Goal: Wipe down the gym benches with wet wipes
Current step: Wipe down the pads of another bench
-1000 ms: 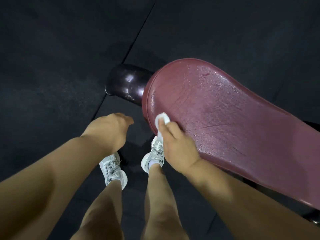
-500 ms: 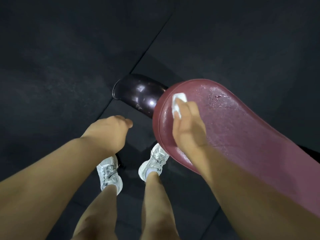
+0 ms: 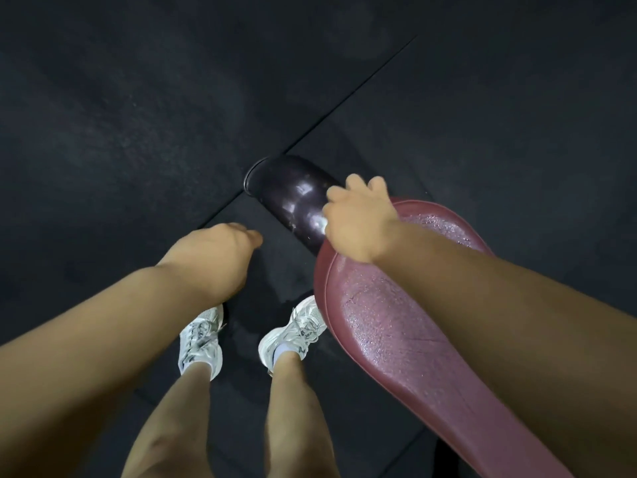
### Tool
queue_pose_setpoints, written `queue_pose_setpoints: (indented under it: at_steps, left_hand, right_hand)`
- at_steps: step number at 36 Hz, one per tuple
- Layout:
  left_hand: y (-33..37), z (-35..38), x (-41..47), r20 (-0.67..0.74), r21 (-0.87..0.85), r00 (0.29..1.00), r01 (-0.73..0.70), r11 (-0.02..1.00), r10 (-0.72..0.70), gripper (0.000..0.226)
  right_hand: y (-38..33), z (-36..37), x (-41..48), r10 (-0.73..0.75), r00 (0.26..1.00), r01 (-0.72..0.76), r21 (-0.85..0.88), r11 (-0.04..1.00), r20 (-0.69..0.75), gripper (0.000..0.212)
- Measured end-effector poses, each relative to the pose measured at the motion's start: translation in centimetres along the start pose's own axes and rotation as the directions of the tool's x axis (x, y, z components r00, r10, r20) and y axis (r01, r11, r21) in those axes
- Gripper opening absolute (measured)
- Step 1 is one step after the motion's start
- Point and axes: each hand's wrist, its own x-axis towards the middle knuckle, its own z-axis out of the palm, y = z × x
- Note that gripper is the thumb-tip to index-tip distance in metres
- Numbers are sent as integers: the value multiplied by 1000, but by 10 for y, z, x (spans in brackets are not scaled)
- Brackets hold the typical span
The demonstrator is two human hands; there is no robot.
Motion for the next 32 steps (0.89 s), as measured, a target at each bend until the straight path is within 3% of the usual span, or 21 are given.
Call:
queue_pose_setpoints:
  at_steps: [3, 6, 10, 13, 16, 19, 21, 28, 32]
  left_hand:
    - [5, -2, 1, -6, -11, 1000, 4, 1000, -5, 40]
    - [13, -4, 4, -30, -24, 1000, 3, 1000, -4, 42]
    - [33, -9, 8, -37, -41, 999, -2, 999, 1, 44]
    - [50, -11, 11, -71, -85, 997, -45, 995, 39, 44]
    - [69, -12, 14, -121, -131, 991, -80, 988, 64, 43]
    - [87, -14, 15, -145, -154, 987, -95, 983, 73, 38]
    - [95, -17, 14, -154, -178, 987, -79, 981, 52, 34]
    - [110, -23, 19, -191, -117, 975, -134, 984, 110, 38]
    - [121, -23, 38, -265, -19, 932, -261, 965, 247, 51]
  right_hand:
    - [28, 2, 7, 148, 986, -152, 53, 987, 71, 39]
    - [59, 9, 8, 301, 945, -319, 152, 936, 127, 33]
    - [100, 28, -4, 548, 796, -602, 436, 669, 257, 28]
    - [115, 35, -19, 567, 731, -682, 439, 585, 380, 27]
    - [109, 40, -29, 557, 803, -574, 527, 627, 212, 31]
    - [90, 42, -27, 407, 912, -301, 593, 747, -50, 31]
    - [84, 41, -24, 315, 943, -193, 602, 775, -104, 29]
    - [99, 52, -36, 382, 919, -230, 661, 715, -94, 33]
    - [112, 71, -55, 554, 832, -348, 767, 539, -12, 25]
